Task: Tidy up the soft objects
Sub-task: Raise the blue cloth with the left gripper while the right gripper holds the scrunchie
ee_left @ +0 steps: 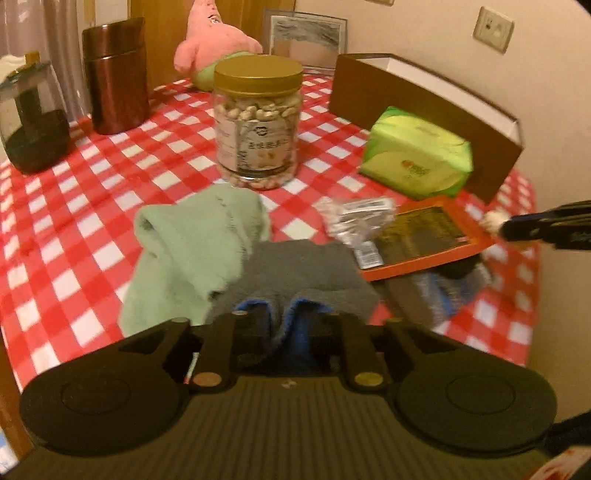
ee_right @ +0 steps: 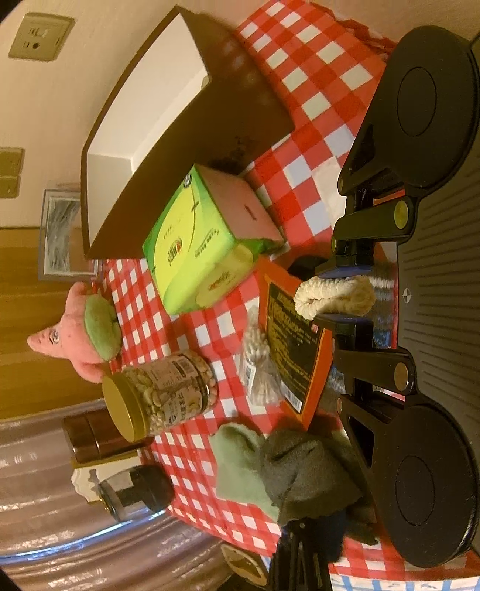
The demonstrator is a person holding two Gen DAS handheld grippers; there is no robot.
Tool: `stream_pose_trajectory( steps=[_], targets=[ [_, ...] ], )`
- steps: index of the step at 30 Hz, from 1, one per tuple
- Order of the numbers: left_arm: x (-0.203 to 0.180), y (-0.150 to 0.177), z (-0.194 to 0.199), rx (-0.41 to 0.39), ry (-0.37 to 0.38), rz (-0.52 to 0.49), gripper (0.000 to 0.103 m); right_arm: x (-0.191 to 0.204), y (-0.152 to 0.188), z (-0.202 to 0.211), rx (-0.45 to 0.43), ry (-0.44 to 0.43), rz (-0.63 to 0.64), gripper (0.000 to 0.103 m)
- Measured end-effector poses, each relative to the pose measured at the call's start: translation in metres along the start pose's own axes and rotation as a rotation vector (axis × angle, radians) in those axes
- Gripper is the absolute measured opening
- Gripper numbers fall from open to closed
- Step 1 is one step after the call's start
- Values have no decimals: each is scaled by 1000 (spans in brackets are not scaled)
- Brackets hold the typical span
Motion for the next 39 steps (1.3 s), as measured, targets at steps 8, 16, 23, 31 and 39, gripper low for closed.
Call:
stream_pose_trajectory(
  steps=[8, 16, 23, 31, 39],
  targets=[
    [18, -1, -11, 28, -22, 79, 35, -12, 1, 1, 4, 19, -35, 20],
    [20, 8, 12, 75, -7, 76, 42, -15, 2, 1, 6, 20, -45, 20],
    [44, 17, 13, 70, -85, 117, 59, -13, 1, -1, 9, 7, -35, 20],
    [34, 4, -19, 47, 24, 77, 67, -10, -1, -2, 14, 6, -25, 20],
    [21, 5, -29, 68, 75, 32, 20, -14, 0, 3, 0, 10, -40, 20]
  ],
)
Point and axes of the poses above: each gripper's, at about its wrist camera, not at the fingertips, and z roughly against the way its jaws point, x to its left, y to its underside, the point moved 5 cm from there along -z, roughly the way its jaws point, and after that the axes turned 4 degrees about z, right-handed, at the moved point
